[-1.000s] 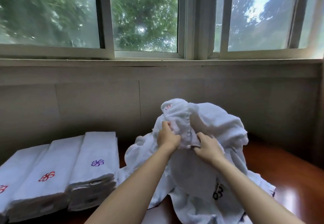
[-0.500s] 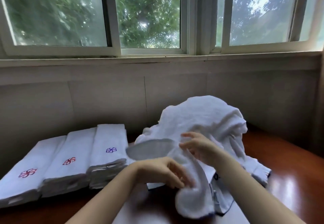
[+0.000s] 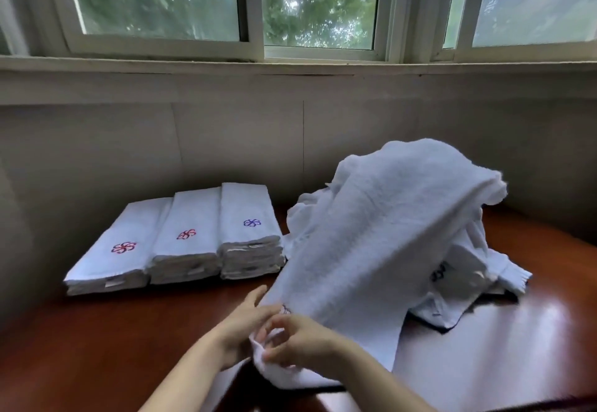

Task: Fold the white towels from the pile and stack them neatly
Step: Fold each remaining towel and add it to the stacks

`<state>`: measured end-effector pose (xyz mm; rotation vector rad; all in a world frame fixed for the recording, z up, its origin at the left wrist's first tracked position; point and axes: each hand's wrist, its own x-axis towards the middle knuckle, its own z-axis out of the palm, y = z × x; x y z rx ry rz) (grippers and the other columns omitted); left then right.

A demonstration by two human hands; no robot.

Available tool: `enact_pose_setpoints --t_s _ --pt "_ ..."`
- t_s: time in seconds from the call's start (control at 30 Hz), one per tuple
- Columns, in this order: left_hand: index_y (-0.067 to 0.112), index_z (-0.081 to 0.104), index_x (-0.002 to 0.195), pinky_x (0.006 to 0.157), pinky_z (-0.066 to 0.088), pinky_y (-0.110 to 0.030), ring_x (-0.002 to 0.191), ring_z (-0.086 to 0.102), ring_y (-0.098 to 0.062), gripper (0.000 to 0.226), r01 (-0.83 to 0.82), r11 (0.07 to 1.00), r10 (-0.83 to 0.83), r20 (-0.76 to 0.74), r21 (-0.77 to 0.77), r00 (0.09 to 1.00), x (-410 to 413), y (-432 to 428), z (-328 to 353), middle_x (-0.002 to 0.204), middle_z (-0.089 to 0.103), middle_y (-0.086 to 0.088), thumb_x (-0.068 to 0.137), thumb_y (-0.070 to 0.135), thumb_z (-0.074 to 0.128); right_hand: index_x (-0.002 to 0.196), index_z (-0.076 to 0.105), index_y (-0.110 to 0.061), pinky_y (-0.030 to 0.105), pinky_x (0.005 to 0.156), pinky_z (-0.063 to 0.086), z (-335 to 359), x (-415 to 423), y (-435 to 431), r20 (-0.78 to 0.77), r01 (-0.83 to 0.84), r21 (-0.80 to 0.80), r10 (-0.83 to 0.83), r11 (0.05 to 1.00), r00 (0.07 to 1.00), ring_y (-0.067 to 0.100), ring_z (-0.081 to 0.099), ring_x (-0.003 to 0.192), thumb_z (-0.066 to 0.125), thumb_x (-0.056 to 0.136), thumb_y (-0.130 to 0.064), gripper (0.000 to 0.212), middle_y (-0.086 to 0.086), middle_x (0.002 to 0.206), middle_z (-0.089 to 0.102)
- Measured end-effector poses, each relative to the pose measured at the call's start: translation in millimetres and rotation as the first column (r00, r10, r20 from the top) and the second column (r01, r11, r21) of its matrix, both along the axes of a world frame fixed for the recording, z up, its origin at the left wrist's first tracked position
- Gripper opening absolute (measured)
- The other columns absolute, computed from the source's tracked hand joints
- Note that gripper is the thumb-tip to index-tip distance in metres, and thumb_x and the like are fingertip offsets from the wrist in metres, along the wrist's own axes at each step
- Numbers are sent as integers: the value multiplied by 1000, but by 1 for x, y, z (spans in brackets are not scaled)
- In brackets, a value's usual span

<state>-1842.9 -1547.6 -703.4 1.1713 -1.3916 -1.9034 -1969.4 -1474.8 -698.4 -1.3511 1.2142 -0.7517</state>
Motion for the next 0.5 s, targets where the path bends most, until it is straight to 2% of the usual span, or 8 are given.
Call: enact_pose_setpoints --t_s 0.07,0.13,0.17,0.23,0.3,0.37,0.43,0.5 --pt "28 33 141 72 57 -31 84 71 -23 79 -27 992 32 43 -119 999 16 1 0 99 72 -12 80 -10 65 86 59 -17 12 60 41 -2 16 2 -29 -95 16 95 995 995 -1 52 66 58 79 4 22 -10 72 53" --pt "24 34 144 88 53 -36 100 66 -26 84 -24 979 40 74 -201 996 30 3 4 120 62 -17 76 -19 62 88 62 -19 14 66 45 -2 25 4 -77 -131 3 131 991 988 1 55 69 57 79 4 25 -10 72 58" --pt "24 35 143 84 54 -32 99 66 -24 85 -17 976 31 62 -218 998 35 5 8 124 59 -18 75 -23 58 88 63 -22 15 65 46 -1 25 6 -117 -112 -38 107 993 987 2 56 68 56 80 4 28 -10 71 61" --pt "26 38 139 65 53 -22 81 68 -16 86 5 968 9 55 -252 998 44 9 16 120 62 -18 74 -29 47 90 67 -21 21 63 50 3 16 3 -276 -16 -215 -45 976 960 7 60 67 52 82 2 29 -5 74 67" --pt "28 41 137 63 52 -20 80 68 -16 88 41 959 -26 57 -280 998 57 9 23 116 65 -16 72 -32 42 90 70 -15 27 65 48 7 -4 -3 -441 79 -416 -276 906 854 16 61 72 52 82 0 25 6 82 70" --pt "32 43 134 78 56 -27 96 69 -24 89 69 961 -64 28 -266 998 73 8 27 116 67 -15 73 -33 42 89 69 -13 30 68 46 8 -27 -11 -520 132 -543 -455 829 722 21 62 81 52 83 -1 21 7 88 70" --pt "35 45 132 90 53 -37 107 65 -31 89 94 974 -99 -13 -206 995 95 3 30 119 66 -13 73 -32 43 96 66 -12 33 75 47 2 -51 -20 -615 131 -571 -529 810 585 25 60 95 49 86 -4 21 7 100 68" --pt "39 48 130 90 53 -39 110 64 -30 88 115 984 -116 0 -137 993 123 -6 31 126 63 -9 73 -28 48 109 58 -14 36 81 46 -6 -69 -24 -751 91 -492 -475 866 459 27 55 104 45 89 -9 24 7 110 62"
